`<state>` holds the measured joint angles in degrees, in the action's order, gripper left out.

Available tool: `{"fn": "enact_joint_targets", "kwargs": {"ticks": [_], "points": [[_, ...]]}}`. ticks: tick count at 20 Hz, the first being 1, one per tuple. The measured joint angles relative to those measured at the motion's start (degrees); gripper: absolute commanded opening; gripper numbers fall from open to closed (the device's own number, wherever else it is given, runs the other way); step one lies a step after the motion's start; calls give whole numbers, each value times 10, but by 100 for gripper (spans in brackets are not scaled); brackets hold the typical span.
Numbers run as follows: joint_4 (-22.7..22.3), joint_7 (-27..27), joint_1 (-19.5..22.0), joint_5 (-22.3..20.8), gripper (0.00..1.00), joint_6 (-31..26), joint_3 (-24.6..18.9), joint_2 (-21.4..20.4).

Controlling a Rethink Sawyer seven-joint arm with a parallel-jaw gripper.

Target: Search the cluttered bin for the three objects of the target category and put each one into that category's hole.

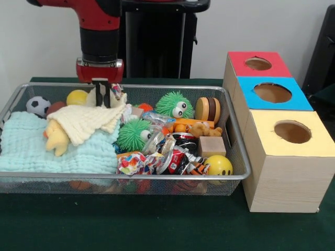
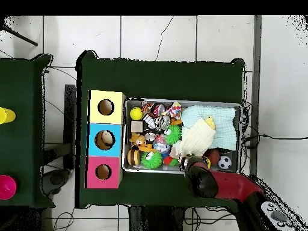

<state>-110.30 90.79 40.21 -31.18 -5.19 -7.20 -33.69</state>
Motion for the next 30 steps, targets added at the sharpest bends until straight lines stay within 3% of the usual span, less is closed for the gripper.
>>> {"fn": "enact_joint_targets", "kwargs": {"ticks": [11,17,30], "points": [[-55,0,15,55,0,-104,-13,-129],[-62,0,33,89,0,-169,-29,-183],[-65,0,67,123,0,-264,-62,-248]]}}
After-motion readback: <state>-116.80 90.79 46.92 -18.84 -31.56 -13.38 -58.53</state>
